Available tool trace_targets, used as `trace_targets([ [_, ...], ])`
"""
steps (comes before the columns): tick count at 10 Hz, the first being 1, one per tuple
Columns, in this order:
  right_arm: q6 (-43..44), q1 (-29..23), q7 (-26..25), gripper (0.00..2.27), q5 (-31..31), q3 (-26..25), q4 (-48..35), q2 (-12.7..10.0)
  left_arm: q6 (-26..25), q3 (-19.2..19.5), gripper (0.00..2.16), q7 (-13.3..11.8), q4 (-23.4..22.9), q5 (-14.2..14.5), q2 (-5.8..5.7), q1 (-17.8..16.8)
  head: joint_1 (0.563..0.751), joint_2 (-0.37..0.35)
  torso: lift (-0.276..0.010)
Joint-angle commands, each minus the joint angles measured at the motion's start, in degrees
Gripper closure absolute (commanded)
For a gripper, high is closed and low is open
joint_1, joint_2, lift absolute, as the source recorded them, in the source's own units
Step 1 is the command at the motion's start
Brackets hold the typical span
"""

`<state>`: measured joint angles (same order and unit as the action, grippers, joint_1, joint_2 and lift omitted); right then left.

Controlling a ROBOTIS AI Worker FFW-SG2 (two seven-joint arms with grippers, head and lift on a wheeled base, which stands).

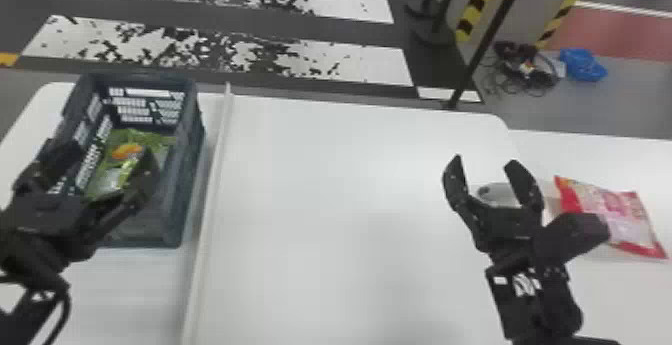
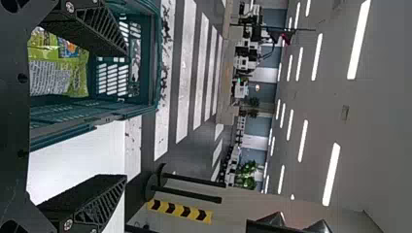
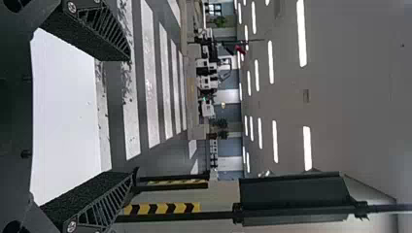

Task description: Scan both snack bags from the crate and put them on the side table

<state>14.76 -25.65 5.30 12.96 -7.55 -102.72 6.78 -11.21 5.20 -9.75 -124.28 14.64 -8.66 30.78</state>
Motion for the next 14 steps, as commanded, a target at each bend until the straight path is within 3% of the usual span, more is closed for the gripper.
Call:
trace_targets([
  [1,0.4,-1.0,-0.8,0.09,-2.5,3.4,0.0,-1.3,0.0,-0.2,0.1,0.0,0.3,-0.1,0.04,0.0,0.695,-0.111,-0.087],
  [4,0.6,-2.0,-2.2,0.09,-3.6,6.0,0.1,-2.0,-0.5,0.9,0.1,-1.1,-0.6,-0.1,-0.66,0.1,0.695,-0.048,-0.087],
  [7,0.6,-3.4,-2.2,0.09,-3.6,6.2,-0.1,-1.9,-11.1,7.0,0.1,-6.4,-2.2,-0.7,-4.09,-4.9,0.695,-0.002,-0.087],
  [8,0.6,-3.9,-2.2,0.09,-3.6,6.2,-0.2,-1.8,-13.0,7.8,0.1,-7.9,-2.0,-1.9,-6.64,-7.3,0.695,0.007,-0.087],
  [10,0.6,-4.8,-2.2,0.09,-4.1,6.2,-0.9,-1.8,-17.1,8.5,0.1,-9.2,1.1,-2.6,-14.99,-12.3,0.695,0.045,-0.087],
  [11,0.4,-5.5,-2.2,0.09,-4.5,6.5,-2.0,-1.9,-17.1,7.6,0.1,-9.7,5.4,-2.8,-19.38,-14.8,0.695,0.069,-0.087],
  [12,0.4,-6.1,-2.3,0.09,-5.2,6.8,-2.8,-1.9,-17.1,4.8,0.1,-10.7,9.8,-4.3,-23.51,-18.2,0.695,0.096,-0.087],
  [14,-0.1,-6.9,-2.9,0.09,-6.3,7.4,-3.7,-2.0,-17.1,-2.0,0.1,-14.1,16.9,-6.0,-30.1,-25.6,0.695,0.127,-0.087],
])
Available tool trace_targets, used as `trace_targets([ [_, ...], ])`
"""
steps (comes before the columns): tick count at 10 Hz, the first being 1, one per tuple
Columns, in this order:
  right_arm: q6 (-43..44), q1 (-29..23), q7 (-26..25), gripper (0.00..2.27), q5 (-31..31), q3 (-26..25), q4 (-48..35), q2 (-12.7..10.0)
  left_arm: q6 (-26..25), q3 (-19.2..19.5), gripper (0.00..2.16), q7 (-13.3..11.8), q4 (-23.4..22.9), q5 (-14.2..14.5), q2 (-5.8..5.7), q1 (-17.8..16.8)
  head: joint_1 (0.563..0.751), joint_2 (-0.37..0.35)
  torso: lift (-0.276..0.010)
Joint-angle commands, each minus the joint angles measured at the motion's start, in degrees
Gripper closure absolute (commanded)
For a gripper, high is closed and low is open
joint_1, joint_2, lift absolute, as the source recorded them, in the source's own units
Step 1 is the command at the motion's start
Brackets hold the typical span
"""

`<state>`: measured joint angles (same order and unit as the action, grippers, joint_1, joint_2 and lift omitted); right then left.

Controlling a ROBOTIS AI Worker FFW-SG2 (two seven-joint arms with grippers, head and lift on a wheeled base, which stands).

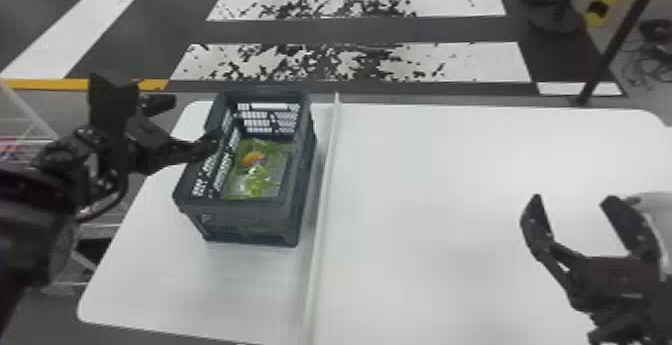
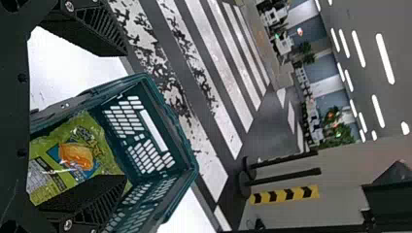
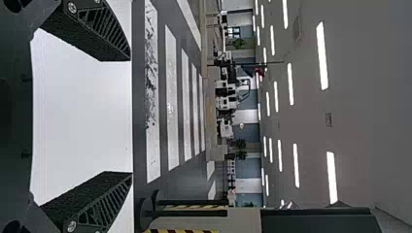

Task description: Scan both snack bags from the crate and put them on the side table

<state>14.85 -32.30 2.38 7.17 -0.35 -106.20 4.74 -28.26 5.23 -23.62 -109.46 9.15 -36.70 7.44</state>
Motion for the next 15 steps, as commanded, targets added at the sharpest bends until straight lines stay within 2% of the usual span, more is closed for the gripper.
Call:
trace_targets([
  [1,-0.2,-0.7,-0.4,0.09,-0.8,0.3,-0.6,-0.3,0.2,-8.0,0.1,-2.6,5.5,-1.6,-4.44,-7.8,0.695,0.132,-0.087],
  [2,-0.8,-1.3,-0.6,0.09,-1.5,0.3,-1.2,-0.6,0.3,-12.3,0.1,-4.4,8.3,-1.9,-6.28,-12.0,0.695,0.125,-0.087],
  [4,-1.3,-2.2,-0.8,0.09,-1.7,0.3,-2.3,-0.8,0.5,-23.0,0.1,-10.7,15.5,-5.1,-6.9,-21.9,0.695,0.107,-0.087],
  [5,-1.8,-2.6,-0.8,0.09,-1.8,0.2,-2.8,-0.9,0.7,-26.2,0.1,-13.1,18.4,-6.9,-6.72,-24.7,0.695,0.091,-0.087],
  [7,-2.2,-3.0,-1.0,0.09,-1.7,-0.1,-3.0,-0.9,1.4,-33.3,0.1,-18.1,23.2,-10.3,-5.32,-30.3,0.695,0.077,-0.087],
  [8,-2.5,-3.3,-1.0,0.09,-1.7,-0.4,-3.3,-0.8,1.4,-36.0,0.1,-19.8,25.8,-12.3,-4.61,-32.4,0.695,0.065,-0.087],
  [9,-3.0,-3.4,-1.0,0.09,-1.6,-0.4,-3.7,-0.7,1.4,-39.2,0.1,-21.0,28.9,-12.8,-3.12,-34.7,0.695,0.053,-0.087],
  [10,-3.7,-3.6,-1.0,0.09,-1.5,-0.4,-4.4,-0.5,1.4,-40.8,0.1,-22.2,31.2,-15.1,-0.92,-35.9,0.695,0.043,-0.087],
  [11,-3.9,-3.8,-1.0,0.09,-1.3,-0.4,-4.7,-0.3,1.4,-40.0,0.1,-25.5,34.3,-19.3,2.51,-37.1,0.695,0.03,-0.087],
  [12,-5.0,-3.2,-1.0,0.09,-0.9,-0.3,-4.6,0.0,1.2,-38.9,0.1,-27.0,35.9,-23.0,4.35,-36.5,0.695,0.018,-0.087],
  [15,-6.6,-1.6,-1.0,0.09,0.4,0.3,-4.1,0.9,0.9,-37.1,0.1,-29.0,38.4,-24.5,4.7,-35.9,0.695,0.023,-0.087],
])
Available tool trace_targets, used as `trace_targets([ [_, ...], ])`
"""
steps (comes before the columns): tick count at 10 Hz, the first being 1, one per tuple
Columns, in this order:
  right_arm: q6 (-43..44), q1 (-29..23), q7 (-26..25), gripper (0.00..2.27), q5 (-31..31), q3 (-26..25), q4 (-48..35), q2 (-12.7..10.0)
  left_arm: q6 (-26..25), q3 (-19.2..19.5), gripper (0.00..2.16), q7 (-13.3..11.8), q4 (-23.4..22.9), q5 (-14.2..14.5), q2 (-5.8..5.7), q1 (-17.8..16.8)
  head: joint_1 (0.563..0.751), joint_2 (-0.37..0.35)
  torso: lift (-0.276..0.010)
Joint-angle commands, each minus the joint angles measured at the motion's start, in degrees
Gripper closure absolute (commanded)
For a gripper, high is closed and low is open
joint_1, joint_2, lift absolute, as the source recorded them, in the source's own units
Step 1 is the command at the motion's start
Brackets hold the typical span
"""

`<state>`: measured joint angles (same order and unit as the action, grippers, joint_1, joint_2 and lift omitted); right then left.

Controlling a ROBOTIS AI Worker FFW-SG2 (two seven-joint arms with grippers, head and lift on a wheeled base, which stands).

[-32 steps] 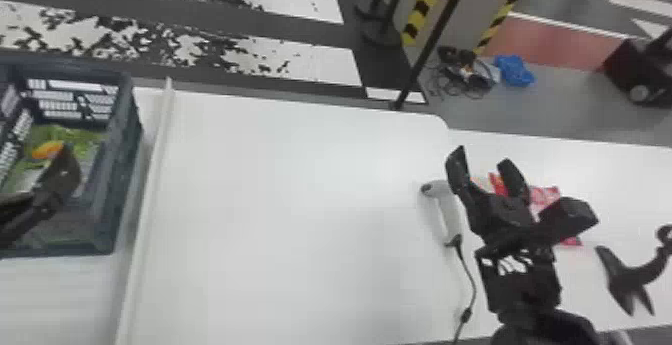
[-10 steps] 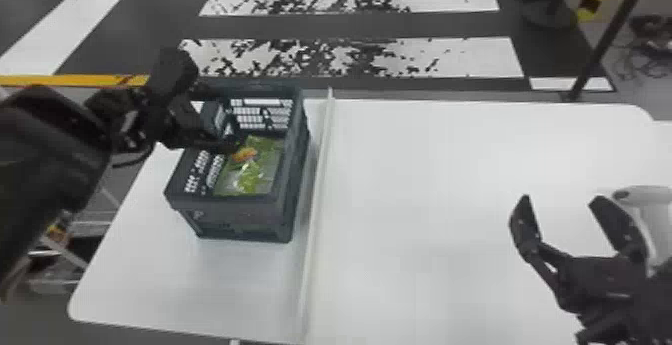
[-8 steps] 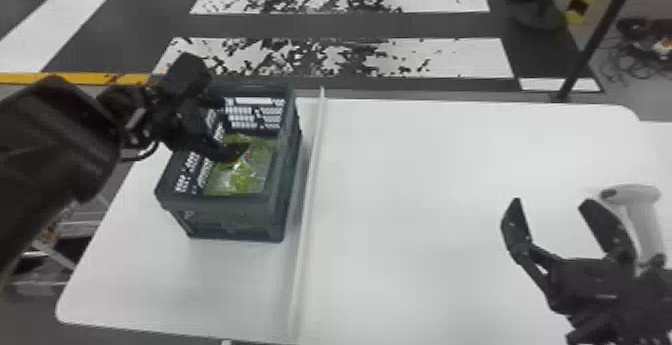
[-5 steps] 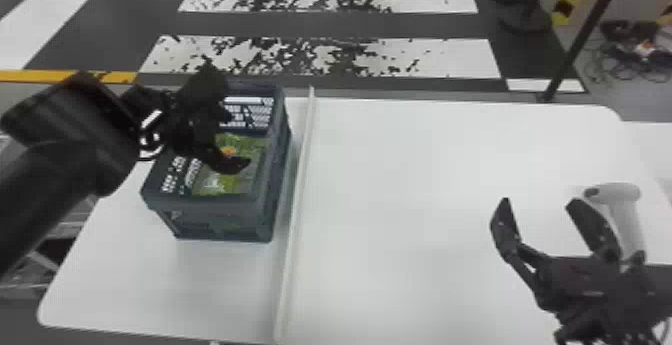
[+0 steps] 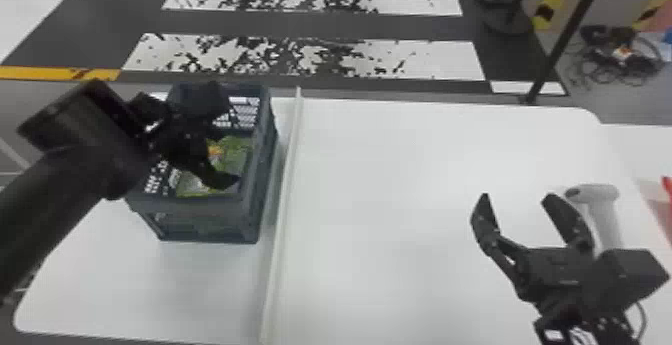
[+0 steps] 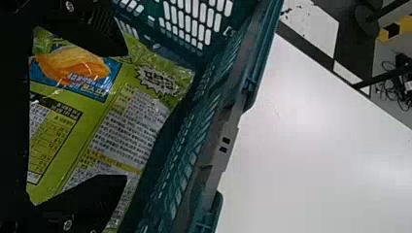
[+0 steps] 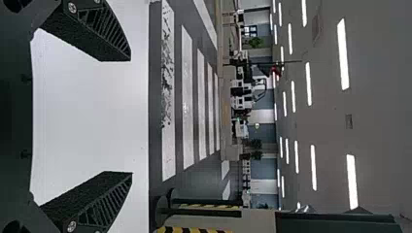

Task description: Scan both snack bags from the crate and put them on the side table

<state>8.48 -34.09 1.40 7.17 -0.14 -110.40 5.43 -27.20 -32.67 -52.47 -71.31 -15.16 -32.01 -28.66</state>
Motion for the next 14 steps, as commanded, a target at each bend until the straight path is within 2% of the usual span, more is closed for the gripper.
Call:
trace_targets([
  [1,-0.4,0.5,0.0,0.09,0.7,0.1,0.4,0.4,-0.2,1.3,0.1,-0.7,1.0,-0.9,-0.07,0.4,0.695,0.034,-0.087],
  [3,-0.4,1.7,0.0,0.09,0.8,0.7,1.5,0.6,-0.4,1.4,0.1,-0.9,3.2,-1.7,0.2,1.1,0.695,0.047,-0.087],
  [4,-0.5,1.7,0.0,0.09,1.1,0.8,1.9,0.9,-0.5,1.4,0.1,-0.2,5.2,-2.2,1.25,1.1,0.695,0.059,-0.087],
  [6,-0.4,1.7,0.0,0.09,1.3,0.6,2.1,0.9,-0.4,1.4,0.12,-0.4,8.1,-2.9,3.1,0.9,0.695,0.07,-0.087],
  [7,-0.4,1.7,0.1,0.09,1.7,0.6,2.3,1.0,-0.2,1.3,0.35,-2.1,9.2,-4.9,4.15,0.5,0.695,0.067,-0.087],
  [8,-0.4,1.7,0.1,0.09,1.8,0.6,2.6,1.0,-0.4,1.5,0.73,-4.3,9.3,-5.1,4.42,0.2,0.695,0.063,-0.087],
  [9,-0.4,1.8,0.1,0.09,1.8,0.6,2.9,1.0,-0.4,3.2,1.37,-5.1,8.9,-4.7,4.59,0.3,0.695,0.056,-0.087],
  [10,-0.4,1.9,0.1,0.09,1.8,0.6,3.2,1.0,-0.7,6.7,2.13,-3.3,7.9,-3.7,4.68,1.8,0.695,0.051,-0.087],
  [11,-0.2,1.9,0.1,0.09,1.9,0.5,3.4,1.0,-1.1,9.3,2.13,-4.2,6.7,-1.2,4.59,2.4,0.695,0.052,-0.087],
  [13,0.0,1.9,0.1,0.09,2.0,0.5,3.5,1.0,-1.2,13.9,2.13,-6.1,5.1,1.0,3.98,3.2,0.695,0.053,-0.087],
  [14,0.0,2.0,0.1,0.09,2.0,0.5,3.6,1.0,-1.1,16.2,2.13,-7.1,4.3,3.3,3.27,3.6,0.695,0.055,-0.087],
])
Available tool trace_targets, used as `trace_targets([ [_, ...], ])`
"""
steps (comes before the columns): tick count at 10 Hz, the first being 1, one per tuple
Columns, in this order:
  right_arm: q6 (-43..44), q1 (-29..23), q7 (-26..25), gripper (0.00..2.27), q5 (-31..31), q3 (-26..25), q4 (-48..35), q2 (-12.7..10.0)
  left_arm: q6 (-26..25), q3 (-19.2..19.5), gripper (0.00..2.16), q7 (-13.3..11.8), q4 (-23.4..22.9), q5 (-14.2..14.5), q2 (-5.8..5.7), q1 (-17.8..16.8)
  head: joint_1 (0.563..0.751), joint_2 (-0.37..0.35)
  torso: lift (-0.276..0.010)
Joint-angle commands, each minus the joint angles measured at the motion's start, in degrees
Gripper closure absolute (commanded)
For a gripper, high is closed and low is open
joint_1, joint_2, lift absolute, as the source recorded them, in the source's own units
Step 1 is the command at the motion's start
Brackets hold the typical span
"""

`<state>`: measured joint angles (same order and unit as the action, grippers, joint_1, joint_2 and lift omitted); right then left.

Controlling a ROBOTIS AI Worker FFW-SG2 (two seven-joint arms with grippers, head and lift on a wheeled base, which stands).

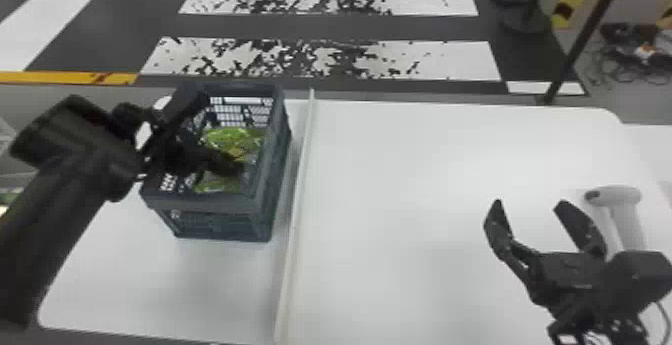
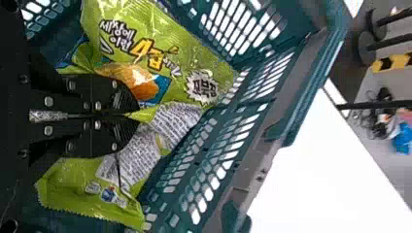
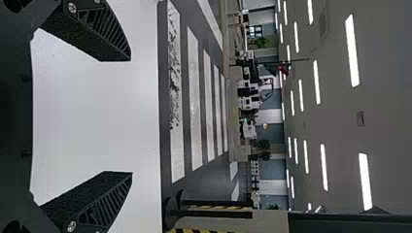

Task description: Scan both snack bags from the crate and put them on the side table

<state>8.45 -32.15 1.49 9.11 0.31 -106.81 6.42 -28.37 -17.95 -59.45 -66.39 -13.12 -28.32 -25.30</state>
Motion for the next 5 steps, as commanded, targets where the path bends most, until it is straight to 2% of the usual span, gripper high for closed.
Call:
trace_targets([
  [1,-0.1,0.1,-0.1,0.09,0.0,0.0,0.0,-0.1,0.1,3.8,2.13,-1.4,-1.4,2.4,-0.86,0.9,0.695,0.062,-0.087],
  [2,-0.1,0.1,-0.1,0.09,-0.1,0.0,0.1,-0.1,0.1,4.5,2.13,-1.8,-2.5,3.5,-1.91,1.3,0.695,0.069,-0.087],
  [5,-0.1,0.1,-0.1,0.09,-0.1,0.0,0.0,-0.4,0.1,8.6,2.13,-3.9,-5.2,6.0,-3.23,3.0,0.695,0.087,-0.087],
])
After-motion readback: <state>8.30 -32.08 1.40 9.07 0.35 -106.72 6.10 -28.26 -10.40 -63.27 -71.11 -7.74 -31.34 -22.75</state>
